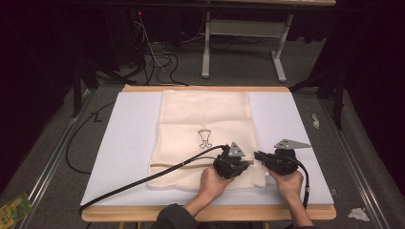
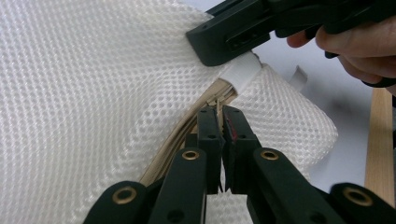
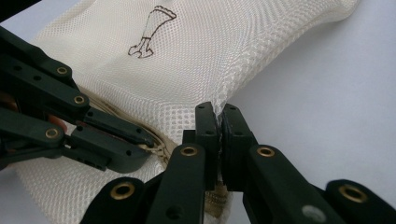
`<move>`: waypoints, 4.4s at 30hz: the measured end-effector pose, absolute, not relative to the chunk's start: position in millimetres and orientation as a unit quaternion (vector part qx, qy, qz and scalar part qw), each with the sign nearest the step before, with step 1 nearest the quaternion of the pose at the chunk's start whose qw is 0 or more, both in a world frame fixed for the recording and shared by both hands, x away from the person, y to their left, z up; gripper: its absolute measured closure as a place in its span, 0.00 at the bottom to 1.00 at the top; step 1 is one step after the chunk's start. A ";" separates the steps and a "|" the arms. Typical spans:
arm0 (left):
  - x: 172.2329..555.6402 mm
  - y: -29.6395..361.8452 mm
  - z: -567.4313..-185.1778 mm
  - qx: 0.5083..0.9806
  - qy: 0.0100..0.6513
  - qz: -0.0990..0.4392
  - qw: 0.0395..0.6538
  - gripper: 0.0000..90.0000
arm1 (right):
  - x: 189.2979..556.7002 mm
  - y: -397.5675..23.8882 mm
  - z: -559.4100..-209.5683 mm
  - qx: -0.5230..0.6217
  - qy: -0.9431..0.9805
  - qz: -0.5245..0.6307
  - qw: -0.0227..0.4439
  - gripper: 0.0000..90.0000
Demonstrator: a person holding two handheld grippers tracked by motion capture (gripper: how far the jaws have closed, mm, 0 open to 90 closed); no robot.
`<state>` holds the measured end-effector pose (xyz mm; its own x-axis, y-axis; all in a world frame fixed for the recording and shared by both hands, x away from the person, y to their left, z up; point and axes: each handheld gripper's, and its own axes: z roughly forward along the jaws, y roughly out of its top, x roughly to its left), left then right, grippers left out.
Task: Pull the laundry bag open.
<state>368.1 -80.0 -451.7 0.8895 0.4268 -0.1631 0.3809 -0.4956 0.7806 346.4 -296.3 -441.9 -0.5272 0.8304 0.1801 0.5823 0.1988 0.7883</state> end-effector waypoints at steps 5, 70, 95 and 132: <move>368.1 -76.7 -450.4 0.865 0.235 0.027 0.443 0.97 | 346.3 -295.8 -441.4 0.464 0.761 0.430 0.145 0.98; 371.4 -24.9 -441.7 0.854 0.259 0.044 0.448 0.97 | 350.9 -285.8 -443.4 0.462 0.767 0.420 0.149 0.98; 371.5 -15.7 -441.2 0.852 0.263 0.043 0.451 0.97 | 352.1 -285.2 -444.7 0.461 0.767 0.422 0.148 0.98; 371.9 0.8 -440.2 0.848 0.273 0.044 0.452 0.97 | 351.6 -285.0 -446.7 0.463 0.767 0.417 0.152 0.98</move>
